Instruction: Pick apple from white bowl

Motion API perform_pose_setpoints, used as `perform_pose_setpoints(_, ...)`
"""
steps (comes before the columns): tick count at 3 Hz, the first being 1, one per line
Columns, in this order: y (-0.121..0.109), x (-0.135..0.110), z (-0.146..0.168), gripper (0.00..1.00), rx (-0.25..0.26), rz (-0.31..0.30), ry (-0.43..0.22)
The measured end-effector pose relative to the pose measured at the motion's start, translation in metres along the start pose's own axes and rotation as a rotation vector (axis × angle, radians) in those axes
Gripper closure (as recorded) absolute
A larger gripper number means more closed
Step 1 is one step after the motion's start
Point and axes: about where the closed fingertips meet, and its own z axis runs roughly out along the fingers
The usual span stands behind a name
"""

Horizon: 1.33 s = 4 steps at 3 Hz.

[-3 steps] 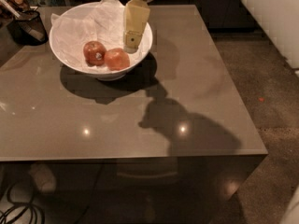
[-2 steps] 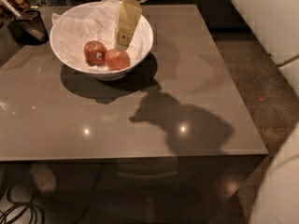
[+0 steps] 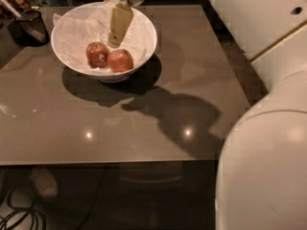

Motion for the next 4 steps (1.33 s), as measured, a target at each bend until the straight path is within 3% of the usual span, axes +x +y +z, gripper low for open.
perform_pose_setpoints(2, -0.008, -0.008, 0.037, 0.08, -0.078, 0.007, 0.023)
perform_pose_setpoints(3, -0.006, -0.009, 0.056, 0.25, -0.122, 0.012, 0.035)
perform_pose_setpoints(4, -0.002, -0.009, 0.073, 0.29, -0.159, 0.017, 0.044)
